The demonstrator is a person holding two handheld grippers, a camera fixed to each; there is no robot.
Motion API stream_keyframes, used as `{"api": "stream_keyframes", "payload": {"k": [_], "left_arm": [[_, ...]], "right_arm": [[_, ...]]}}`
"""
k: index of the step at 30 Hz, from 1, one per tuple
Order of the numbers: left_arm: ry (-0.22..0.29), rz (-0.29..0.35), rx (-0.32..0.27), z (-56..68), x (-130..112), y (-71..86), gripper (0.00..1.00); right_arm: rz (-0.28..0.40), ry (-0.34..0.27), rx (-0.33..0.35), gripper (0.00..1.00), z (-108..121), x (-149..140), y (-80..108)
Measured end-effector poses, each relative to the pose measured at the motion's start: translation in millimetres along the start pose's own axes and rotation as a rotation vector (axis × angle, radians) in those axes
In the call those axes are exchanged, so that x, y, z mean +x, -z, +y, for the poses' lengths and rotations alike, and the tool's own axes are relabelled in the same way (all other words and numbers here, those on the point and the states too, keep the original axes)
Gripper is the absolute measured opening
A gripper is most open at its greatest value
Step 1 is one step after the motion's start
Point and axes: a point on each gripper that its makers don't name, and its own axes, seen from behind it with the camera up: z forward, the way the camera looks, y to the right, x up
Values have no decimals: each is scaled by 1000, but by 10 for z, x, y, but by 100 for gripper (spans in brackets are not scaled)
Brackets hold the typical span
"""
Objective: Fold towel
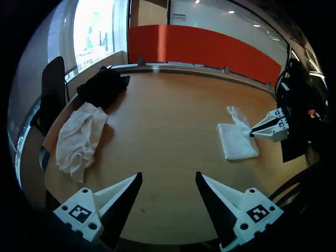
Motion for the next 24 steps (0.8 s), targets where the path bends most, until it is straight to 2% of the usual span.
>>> {"api": "stream_keyframes", "payload": {"k": [5, 10, 11, 16, 17, 20, 24], "left_arm": [[7, -2, 4, -26, -27, 9, 94], [7, -7, 4, -37, -47, 7, 94], [7, -7, 3, -38, -49, 5, 94], [2, -9, 3, -38, -40, -9, 94], [1, -9, 3, -38, -36, -11, 94], [0, -7, 2, -34, -21, -14, 94], [-1, -4, 1, -32, -5, -17, 94]], "right_arm": [[-27, -8, 8, 4, -30, -69, -117], [-31, -22, 15, 8, -56, -87, -128], [-31, -25, 16, 15, -60, -89, -126], [-28, -42, -3, 70, -30, -122, -101], [-28, -46, -10, 75, -19, -135, -96], [-30, -64, -24, 81, 9, -190, -78], [-30, -91, -35, 82, 20, -265, -49]]}}
